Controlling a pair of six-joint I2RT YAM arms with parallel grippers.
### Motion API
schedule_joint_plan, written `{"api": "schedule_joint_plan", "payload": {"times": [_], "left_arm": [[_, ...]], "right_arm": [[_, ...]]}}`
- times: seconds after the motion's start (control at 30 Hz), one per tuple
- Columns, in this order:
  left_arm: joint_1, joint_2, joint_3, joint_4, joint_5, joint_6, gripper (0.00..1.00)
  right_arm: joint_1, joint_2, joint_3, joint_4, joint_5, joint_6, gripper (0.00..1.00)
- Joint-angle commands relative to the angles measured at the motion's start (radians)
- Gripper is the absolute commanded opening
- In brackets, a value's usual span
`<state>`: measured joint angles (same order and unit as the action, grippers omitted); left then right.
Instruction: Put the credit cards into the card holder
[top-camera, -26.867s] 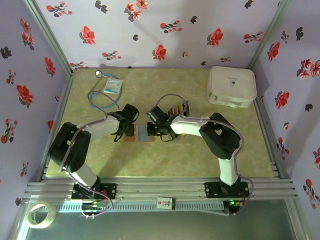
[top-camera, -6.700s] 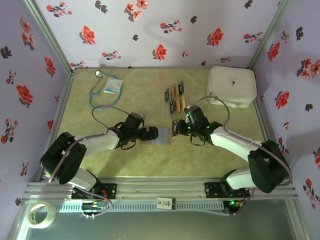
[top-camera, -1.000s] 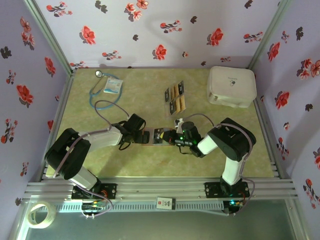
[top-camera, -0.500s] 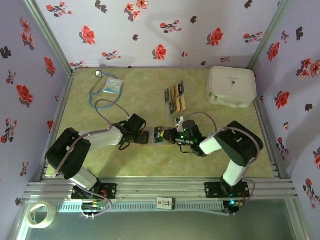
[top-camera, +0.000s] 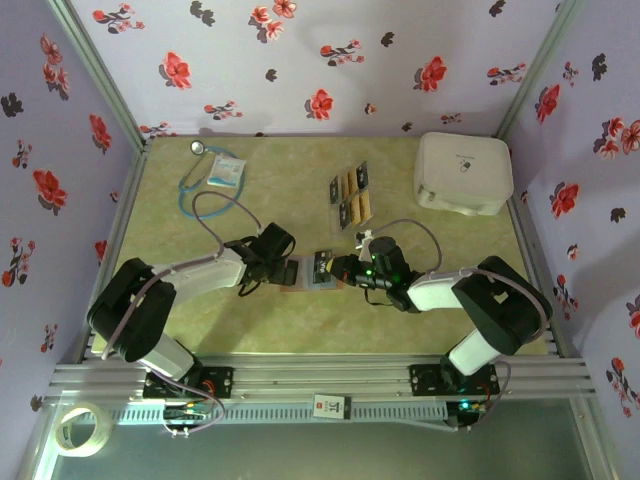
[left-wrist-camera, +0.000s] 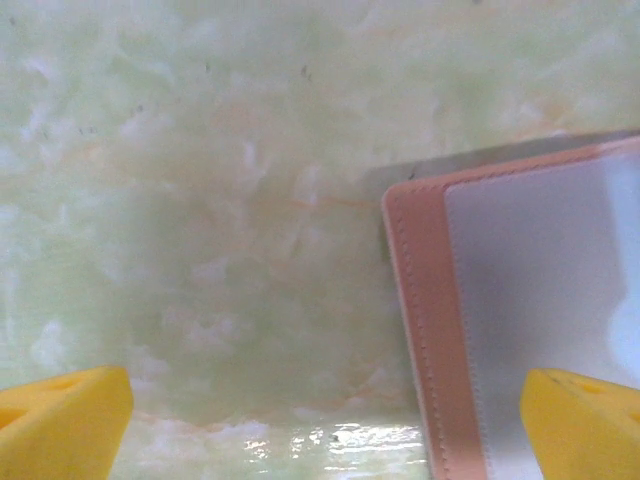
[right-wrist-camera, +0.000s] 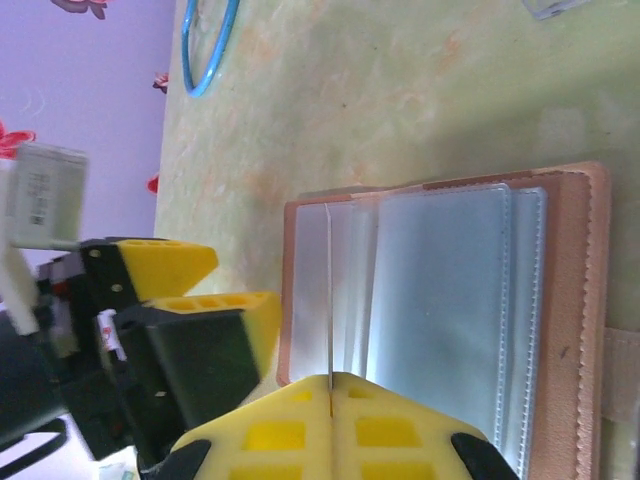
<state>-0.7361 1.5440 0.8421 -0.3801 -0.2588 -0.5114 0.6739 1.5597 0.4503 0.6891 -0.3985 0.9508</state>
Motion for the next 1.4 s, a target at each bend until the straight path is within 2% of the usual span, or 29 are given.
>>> {"api": "schedule_joint_plan", "payload": {"times": [0.0, 0.57, 1.37], "left_arm": [[-0.009, -0.030, 0.048, -0.045, -0.005, 0.037, 1.00], [-0.008, 0.013, -0.013, -0.001, -0.007, 0.045, 1.00], [-0.008, 0.047, -0.061, 0.032, -0.030, 0.025, 1.00]], "right_arm": [[-0.004, -0.017, 0.011, -0.018, 0.023, -0.023, 0.00], [-0.002, 0.065, 0.020, 0.113, -0.002, 0.024, 0.00], [0.000, 0.148, 0.031, 0.206, -0.015, 0.036, 0.00]]}}
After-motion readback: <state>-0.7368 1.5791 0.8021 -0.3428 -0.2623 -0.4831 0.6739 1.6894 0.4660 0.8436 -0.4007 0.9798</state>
